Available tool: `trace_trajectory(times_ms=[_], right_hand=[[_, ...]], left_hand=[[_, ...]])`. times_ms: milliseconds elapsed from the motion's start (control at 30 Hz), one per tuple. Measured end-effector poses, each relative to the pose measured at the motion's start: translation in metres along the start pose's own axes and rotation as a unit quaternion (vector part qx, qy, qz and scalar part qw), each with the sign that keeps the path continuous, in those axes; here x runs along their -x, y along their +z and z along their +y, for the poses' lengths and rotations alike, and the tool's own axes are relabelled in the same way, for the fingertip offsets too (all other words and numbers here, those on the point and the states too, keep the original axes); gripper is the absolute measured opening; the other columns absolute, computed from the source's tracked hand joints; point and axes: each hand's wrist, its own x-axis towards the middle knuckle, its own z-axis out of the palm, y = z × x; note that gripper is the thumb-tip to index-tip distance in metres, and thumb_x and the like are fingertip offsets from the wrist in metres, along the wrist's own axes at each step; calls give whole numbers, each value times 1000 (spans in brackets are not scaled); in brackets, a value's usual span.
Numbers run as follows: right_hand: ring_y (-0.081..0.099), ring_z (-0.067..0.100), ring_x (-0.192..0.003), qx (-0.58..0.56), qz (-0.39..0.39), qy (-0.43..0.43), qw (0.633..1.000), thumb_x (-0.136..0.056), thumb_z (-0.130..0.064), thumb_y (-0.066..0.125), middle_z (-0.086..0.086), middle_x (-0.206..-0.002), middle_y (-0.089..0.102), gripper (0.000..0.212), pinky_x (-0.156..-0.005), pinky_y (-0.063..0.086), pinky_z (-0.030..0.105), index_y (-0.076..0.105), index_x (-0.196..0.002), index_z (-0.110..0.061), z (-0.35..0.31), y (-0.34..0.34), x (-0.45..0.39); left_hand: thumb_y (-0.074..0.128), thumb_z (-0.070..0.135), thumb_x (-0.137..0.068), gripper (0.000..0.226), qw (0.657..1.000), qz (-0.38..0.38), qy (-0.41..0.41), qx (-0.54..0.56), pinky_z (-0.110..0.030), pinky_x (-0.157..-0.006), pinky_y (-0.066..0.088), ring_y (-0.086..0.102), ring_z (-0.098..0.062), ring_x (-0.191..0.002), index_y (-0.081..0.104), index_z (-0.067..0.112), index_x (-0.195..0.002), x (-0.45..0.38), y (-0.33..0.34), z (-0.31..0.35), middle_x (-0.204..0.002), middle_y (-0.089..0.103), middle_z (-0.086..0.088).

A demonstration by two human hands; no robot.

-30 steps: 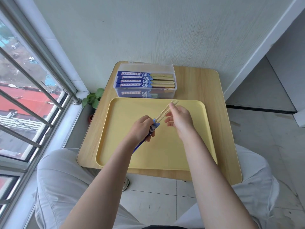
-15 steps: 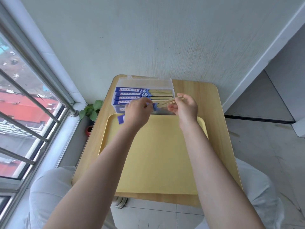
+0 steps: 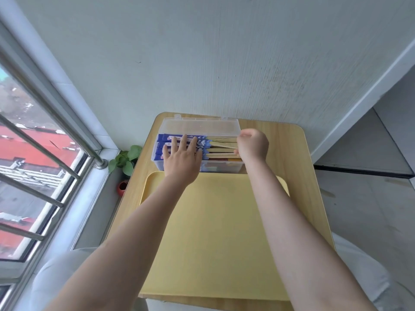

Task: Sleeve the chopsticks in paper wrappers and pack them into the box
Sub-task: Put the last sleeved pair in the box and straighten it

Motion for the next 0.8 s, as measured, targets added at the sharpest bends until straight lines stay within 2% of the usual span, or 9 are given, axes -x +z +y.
trace_trajectory(times_ms=[67,167,233,300,400,467,567,700,800], right_hand=[[68,23,-97,106,14,-78,991,-95,-8,50,4,-118,68,29,-81,56,35,71,-115,-12,1,-2,-4],[53,25,-106,212,-8,-147,966,-98,-15,53,5,-116,57,22,-78,49,34,75,-100,-13,10,5,-9],[47,29,-113,245,-32,-138,959,-100,-24,55,6,-115,54,23,-86,49,40,76,-99,-16,20,11,-12],[46,29,-115,225,-39,-115,967,-100,-30,57,7,-116,52,22,-87,47,40,75,-102,-18,25,16,-15],[47,24,-115,171,-45,-129,976,-96,-31,64,5,-116,49,17,-88,44,35,72,-103,-19,24,19,-17],[43,17,-115,140,-83,-133,978,-91,-33,71,1,-116,43,18,-91,39,28,71,-104,-21,23,16,-16],[45,17,-118,122,-123,-119,978,-92,-27,70,-1,-119,38,16,-93,32,19,69,-108,-21,27,12,-15],[47,15,-103,106,-95,-88,986,-97,-24,65,4,-126,42,13,-84,36,19,68,-108,-19,24,13,-16],[49,16,-96,85,-69,-70,992,-95,-23,66,4,-122,42,10,-69,39,18,67,-104,-20,19,19,-17]], left_hand=[[15,47,-107,55,1000,6,-8,-11,-53,-124,4,2,-30,-155,13,31,-160,0,4,1,-168,10,0],[16,48,-106,55,1000,6,-17,-16,-53,-122,5,4,-31,-154,14,32,-159,-3,4,3,-167,13,0],[17,49,-106,56,1000,4,-20,-20,-53,-121,7,6,-32,-152,15,32,-159,-5,4,3,-166,15,-1],[17,51,-105,56,1000,1,-19,-22,-54,-120,8,7,-32,-151,14,32,-159,-7,3,3,-164,15,-1],[16,53,-105,58,999,-2,-18,-27,-55,-120,10,8,-34,-150,14,32,-158,-10,2,2,-163,16,-3],[15,57,-104,60,999,-9,-25,-18,-56,-121,3,3,-35,-152,11,33,-159,-12,2,1,-166,11,-5],[12,60,-103,63,999,-24,-39,-9,-55,-121,-6,-9,-38,-153,2,35,-160,-12,5,-1,-169,-2,-7],[11,52,-105,58,999,-4,-50,-5,-54,-122,2,-2,-37,-153,4,34,-160,-11,4,-1,-168,4,-6],[12,51,-105,58,999,15,-51,-7,-50,-123,1,-2,-33,-154,1,34,-160,-7,6,-5,-169,4,-5]])
